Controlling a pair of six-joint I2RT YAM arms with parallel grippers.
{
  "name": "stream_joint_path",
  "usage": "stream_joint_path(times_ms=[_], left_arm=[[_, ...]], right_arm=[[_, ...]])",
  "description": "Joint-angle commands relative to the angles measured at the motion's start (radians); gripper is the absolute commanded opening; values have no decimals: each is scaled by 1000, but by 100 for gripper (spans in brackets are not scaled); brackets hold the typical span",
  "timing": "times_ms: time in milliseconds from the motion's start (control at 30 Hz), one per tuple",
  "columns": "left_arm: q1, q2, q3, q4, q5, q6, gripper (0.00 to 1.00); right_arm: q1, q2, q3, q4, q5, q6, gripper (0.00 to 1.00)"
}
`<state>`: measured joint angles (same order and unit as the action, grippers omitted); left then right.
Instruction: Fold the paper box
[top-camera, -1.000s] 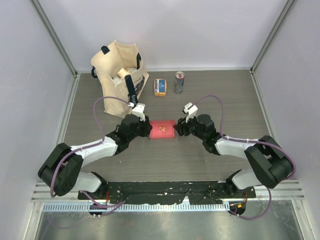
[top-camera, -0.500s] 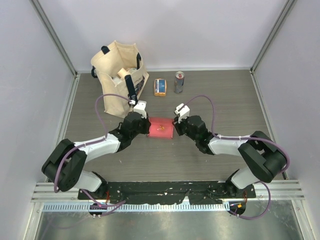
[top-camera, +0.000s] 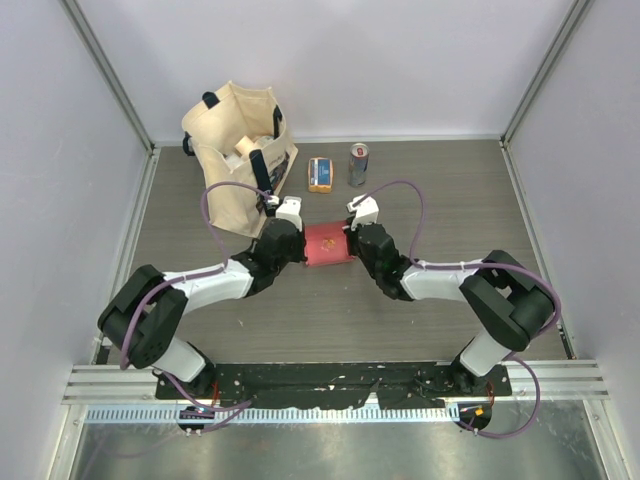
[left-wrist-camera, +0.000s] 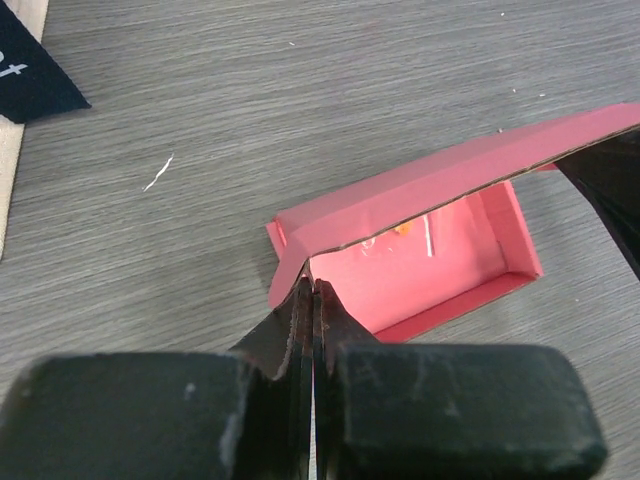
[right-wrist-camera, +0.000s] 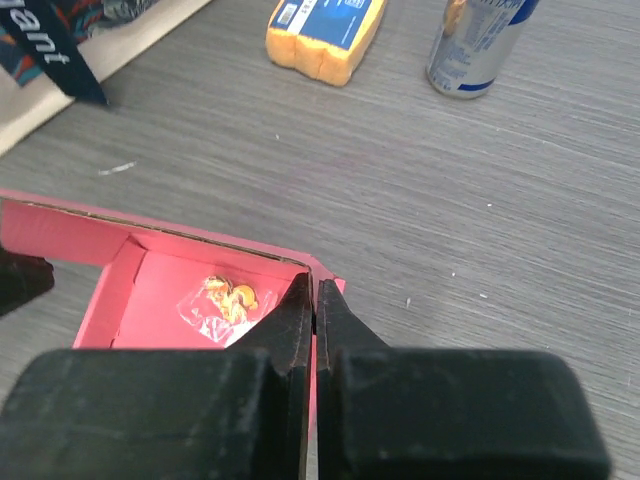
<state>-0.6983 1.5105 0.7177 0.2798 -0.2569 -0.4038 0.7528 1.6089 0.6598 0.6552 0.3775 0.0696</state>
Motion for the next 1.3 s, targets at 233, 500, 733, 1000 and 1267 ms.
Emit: stream_joint_path(times_ms=[233, 500, 733, 1000, 1267], left_arm=[[-27, 19, -12, 174, -71, -29, 0], [-30, -70, -55, 81, -15, -67, 13], [84, -268, -224, 137, 59, -93, 67], [187, -156, -178, 249, 333, 22, 57], [187, -72, -93, 219, 274, 33, 51]], right_arm=[[74, 49, -52, 265, 216, 52, 2], [95, 16, -83, 331, 189, -148, 2], [20, -50, -11, 48, -113, -218, 2], [-85, -32, 80, -117, -440, -202, 2], [-102, -24, 87, -137, -466, -212, 2]])
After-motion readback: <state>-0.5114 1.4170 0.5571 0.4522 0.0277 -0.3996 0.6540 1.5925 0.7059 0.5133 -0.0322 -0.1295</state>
